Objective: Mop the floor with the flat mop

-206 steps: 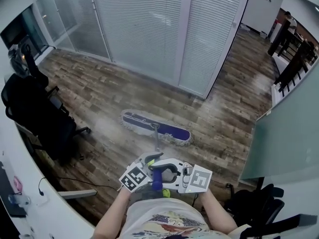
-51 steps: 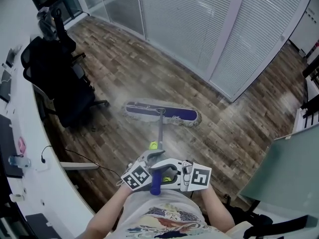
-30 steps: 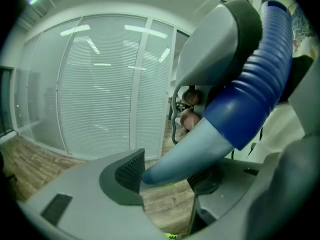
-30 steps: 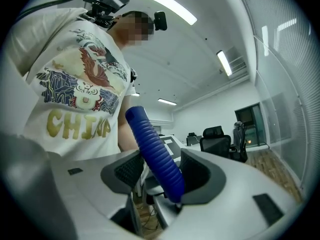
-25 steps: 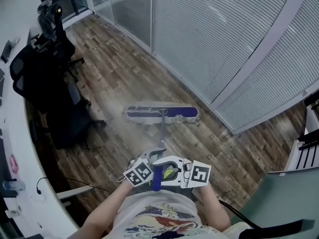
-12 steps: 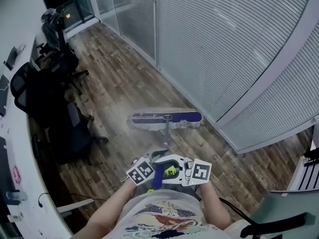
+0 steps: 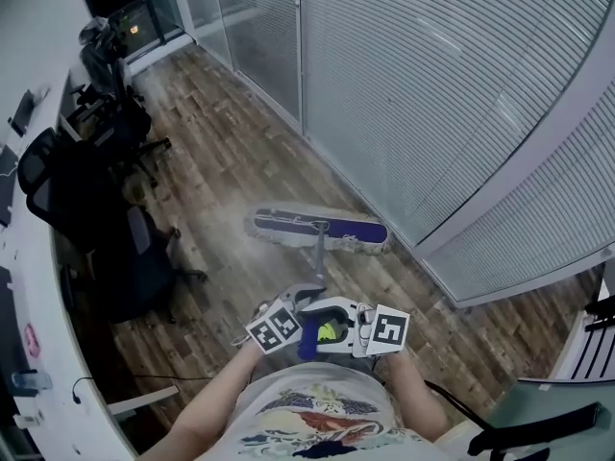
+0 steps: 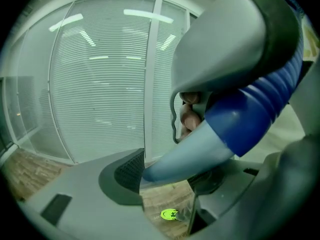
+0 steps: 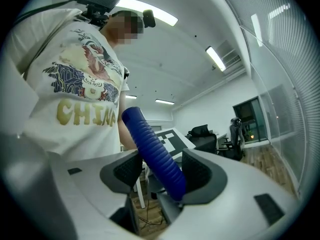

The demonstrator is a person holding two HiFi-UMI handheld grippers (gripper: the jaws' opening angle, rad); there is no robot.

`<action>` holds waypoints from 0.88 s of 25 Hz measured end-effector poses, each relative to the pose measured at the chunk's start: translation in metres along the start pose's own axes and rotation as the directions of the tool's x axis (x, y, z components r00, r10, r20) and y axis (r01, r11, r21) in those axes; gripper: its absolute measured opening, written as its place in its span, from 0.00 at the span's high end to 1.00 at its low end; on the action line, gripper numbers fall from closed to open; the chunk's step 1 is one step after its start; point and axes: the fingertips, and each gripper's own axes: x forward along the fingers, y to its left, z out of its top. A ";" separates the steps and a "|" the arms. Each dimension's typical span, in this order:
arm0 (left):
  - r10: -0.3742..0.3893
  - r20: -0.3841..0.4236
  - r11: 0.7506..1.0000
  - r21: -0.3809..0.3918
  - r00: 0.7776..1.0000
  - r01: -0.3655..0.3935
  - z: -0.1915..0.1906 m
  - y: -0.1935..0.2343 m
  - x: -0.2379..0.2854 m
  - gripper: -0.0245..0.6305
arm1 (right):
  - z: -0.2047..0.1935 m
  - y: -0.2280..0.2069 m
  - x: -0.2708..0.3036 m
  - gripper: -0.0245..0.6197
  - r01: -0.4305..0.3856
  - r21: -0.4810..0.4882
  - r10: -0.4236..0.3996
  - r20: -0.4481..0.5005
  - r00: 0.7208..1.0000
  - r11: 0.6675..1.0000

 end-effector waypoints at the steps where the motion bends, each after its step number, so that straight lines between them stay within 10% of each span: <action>1: 0.001 0.001 1.000 -0.002 1.000 -0.001 -0.001 -0.003 -0.001 0.64 | 0.000 0.003 0.001 0.60 0.003 0.009 -0.003 0.002 1.000 1.000; 22: 0.024 0.036 0.999 -0.032 0.999 -0.023 -0.118 -0.199 -0.148 0.64 | -0.035 0.228 0.156 0.60 -0.042 0.021 0.044 -0.094 0.995 0.999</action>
